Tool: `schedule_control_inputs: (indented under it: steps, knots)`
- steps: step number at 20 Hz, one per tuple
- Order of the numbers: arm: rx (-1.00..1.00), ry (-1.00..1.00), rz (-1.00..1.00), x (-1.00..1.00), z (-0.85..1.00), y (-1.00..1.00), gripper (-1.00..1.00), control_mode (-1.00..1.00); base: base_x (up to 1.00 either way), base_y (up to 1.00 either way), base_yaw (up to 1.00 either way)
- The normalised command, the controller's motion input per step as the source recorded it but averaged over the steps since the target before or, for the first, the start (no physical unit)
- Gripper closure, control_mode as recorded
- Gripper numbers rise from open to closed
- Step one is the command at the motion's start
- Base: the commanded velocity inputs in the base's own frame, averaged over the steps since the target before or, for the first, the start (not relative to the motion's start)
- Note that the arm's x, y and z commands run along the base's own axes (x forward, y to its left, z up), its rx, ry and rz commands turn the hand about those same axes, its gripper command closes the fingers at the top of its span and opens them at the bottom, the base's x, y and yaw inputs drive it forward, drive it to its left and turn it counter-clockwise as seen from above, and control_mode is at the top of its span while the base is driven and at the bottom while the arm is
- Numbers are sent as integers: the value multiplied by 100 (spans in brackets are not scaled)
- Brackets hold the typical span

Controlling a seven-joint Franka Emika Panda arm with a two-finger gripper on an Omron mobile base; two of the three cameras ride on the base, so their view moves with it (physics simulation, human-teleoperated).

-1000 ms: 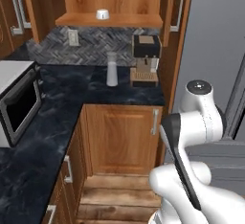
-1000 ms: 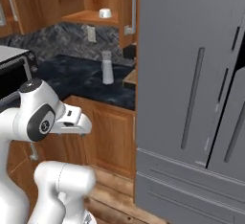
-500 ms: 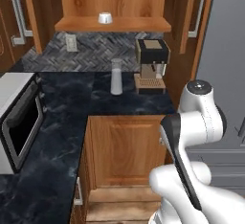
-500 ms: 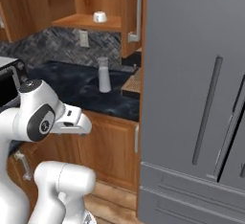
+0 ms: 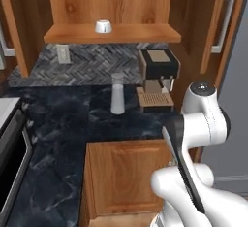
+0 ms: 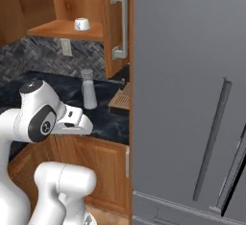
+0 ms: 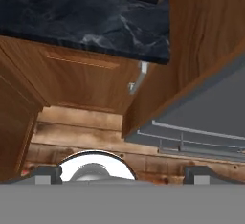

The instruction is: There is a tray on the dining counter. Grab the cup, mug, and pitcher and place them on the tray. The pitcher may be placed next to the tray if it cannot fit the tray.

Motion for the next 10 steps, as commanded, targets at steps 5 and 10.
schedule_control_inputs:
  steps: [5,10]
  knots:
    - [0,0,0,0,0,0,-100,100,69,57,-6]
    - [0,0,0,0,0,0,-100,100,71,59,-7]
